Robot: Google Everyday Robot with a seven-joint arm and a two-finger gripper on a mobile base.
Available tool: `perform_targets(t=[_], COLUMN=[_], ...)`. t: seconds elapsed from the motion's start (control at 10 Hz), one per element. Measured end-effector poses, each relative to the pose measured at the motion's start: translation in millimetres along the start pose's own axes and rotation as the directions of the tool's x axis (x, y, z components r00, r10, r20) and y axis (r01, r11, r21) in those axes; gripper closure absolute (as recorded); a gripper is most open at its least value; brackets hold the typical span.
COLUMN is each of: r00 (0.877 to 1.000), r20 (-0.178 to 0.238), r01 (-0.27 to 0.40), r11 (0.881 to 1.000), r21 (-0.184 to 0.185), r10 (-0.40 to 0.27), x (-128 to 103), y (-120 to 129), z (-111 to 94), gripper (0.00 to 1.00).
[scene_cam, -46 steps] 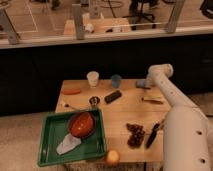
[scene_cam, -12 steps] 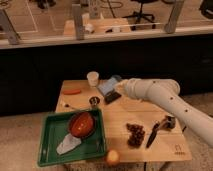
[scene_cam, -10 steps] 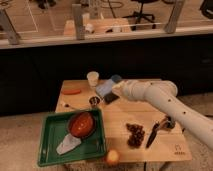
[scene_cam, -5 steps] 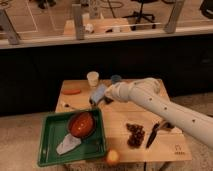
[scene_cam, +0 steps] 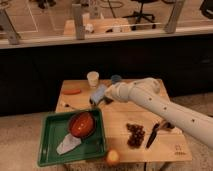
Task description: Place sponge in metal cup
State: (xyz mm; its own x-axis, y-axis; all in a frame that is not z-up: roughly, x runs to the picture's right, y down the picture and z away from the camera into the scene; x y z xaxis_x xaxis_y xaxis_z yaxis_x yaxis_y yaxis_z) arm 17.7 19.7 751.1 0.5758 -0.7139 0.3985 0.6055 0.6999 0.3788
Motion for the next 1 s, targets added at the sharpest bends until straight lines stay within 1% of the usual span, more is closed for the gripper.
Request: perform_targets(t=[0.2,0.3,0.4,0.6,0.7,1.0], r00=[1.000,1.000,1.000,1.000,0.999,1.000], r20=[-0.001,-0.007,-0.011,-0.025,-0.028,-0.006], r01=[0.001,0.003,0.009,0.018,0.017,0.014], r11=[1.000,1.000,1.000,1.000,1.000,1.000], r21=[0.000,-0.001,-0.001,-0.007,-0.008,-0.007], r10=[-0.001,-0.003,-0.009,-0.018,-0.017,-0.014], x=[0,4,8,18,21,15], y=[0,-1,-6,-12,-10,-6], z=[0,2,7,23,32,59], gripper=[0.98,0.98,0.98,0.98,0.98,0.98])
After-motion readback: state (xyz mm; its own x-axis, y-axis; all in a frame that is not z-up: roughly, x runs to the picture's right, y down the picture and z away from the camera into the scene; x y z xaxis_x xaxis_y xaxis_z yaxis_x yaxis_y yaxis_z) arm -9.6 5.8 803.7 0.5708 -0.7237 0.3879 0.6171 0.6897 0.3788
